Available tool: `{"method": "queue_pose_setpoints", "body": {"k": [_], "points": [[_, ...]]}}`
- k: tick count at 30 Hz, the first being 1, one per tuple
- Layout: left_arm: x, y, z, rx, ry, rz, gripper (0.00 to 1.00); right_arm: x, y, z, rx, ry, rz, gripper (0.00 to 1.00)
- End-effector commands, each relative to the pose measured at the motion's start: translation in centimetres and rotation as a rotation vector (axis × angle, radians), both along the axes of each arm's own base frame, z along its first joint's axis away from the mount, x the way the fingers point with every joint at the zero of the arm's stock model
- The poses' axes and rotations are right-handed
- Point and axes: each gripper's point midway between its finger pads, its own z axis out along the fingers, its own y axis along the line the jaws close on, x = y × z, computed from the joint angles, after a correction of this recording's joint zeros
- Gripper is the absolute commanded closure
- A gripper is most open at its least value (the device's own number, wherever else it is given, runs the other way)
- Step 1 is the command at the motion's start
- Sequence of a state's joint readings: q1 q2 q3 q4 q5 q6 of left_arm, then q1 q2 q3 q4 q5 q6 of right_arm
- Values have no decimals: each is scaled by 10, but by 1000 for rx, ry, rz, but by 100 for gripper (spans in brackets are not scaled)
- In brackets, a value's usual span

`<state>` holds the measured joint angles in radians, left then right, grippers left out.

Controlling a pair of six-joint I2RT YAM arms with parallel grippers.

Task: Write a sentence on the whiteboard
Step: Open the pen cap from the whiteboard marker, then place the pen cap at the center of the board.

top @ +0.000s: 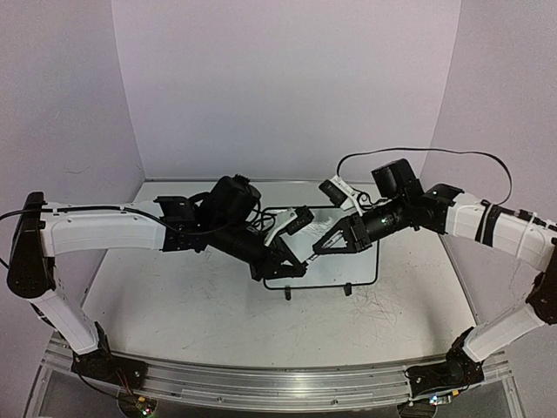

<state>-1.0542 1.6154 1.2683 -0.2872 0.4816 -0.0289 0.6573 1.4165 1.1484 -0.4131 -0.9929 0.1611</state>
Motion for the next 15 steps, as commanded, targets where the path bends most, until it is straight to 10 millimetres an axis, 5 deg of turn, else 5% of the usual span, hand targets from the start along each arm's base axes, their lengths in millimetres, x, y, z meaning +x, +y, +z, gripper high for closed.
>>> {"method": "queue_pose_setpoints", "body": {"k": [1, 7, 15], "points": [[15, 31, 4, 57, -67, 138, 100, 21, -30, 60, 31, -241, -172, 100], [21, 59, 4, 63, -81, 269, 100, 47, -95, 113, -9, -489, -546, 100], [36, 87, 7, 45, -85, 463, 100, 54, -161, 174, 12, -688, -906, 100]]}}
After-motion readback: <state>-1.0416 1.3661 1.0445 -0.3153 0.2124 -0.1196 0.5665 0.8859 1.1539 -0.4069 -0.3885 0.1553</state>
